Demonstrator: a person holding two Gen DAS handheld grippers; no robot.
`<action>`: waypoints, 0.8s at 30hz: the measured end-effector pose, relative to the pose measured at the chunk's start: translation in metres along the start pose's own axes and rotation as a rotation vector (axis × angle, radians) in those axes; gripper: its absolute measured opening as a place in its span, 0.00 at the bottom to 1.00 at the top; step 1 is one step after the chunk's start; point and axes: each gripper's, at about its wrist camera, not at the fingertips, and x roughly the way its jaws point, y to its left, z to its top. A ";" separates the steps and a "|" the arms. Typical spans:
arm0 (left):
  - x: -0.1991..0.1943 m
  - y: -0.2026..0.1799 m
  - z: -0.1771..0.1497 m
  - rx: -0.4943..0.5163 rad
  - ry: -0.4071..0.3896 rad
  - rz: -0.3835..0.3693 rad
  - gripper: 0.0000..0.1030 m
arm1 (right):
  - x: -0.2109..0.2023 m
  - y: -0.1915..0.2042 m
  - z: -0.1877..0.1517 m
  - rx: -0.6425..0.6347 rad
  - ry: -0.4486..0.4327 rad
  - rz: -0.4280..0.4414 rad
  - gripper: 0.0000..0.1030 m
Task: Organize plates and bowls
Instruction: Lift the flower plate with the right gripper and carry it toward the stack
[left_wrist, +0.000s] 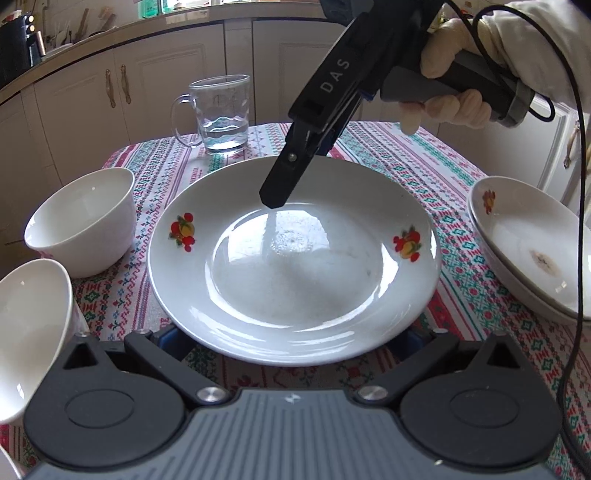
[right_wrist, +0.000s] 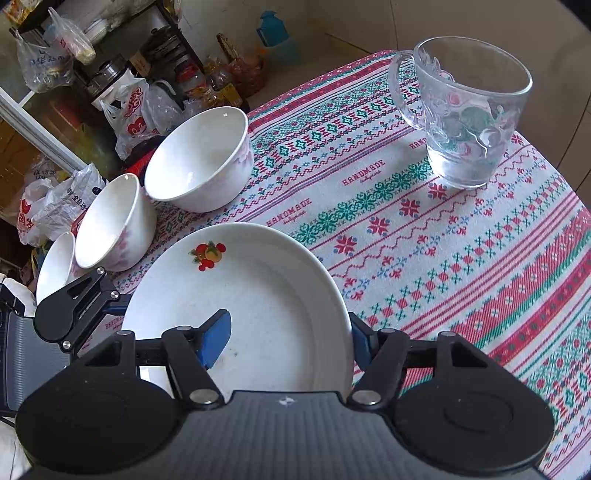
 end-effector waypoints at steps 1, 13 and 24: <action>-0.002 -0.001 -0.001 0.006 0.002 -0.005 0.99 | -0.002 0.002 -0.002 0.004 -0.004 -0.001 0.70; -0.041 -0.011 -0.006 0.081 -0.029 -0.056 0.99 | -0.030 0.029 -0.039 0.045 -0.066 -0.029 0.70; -0.065 -0.036 -0.004 0.176 -0.070 -0.134 0.99 | -0.070 0.049 -0.086 0.106 -0.140 -0.095 0.70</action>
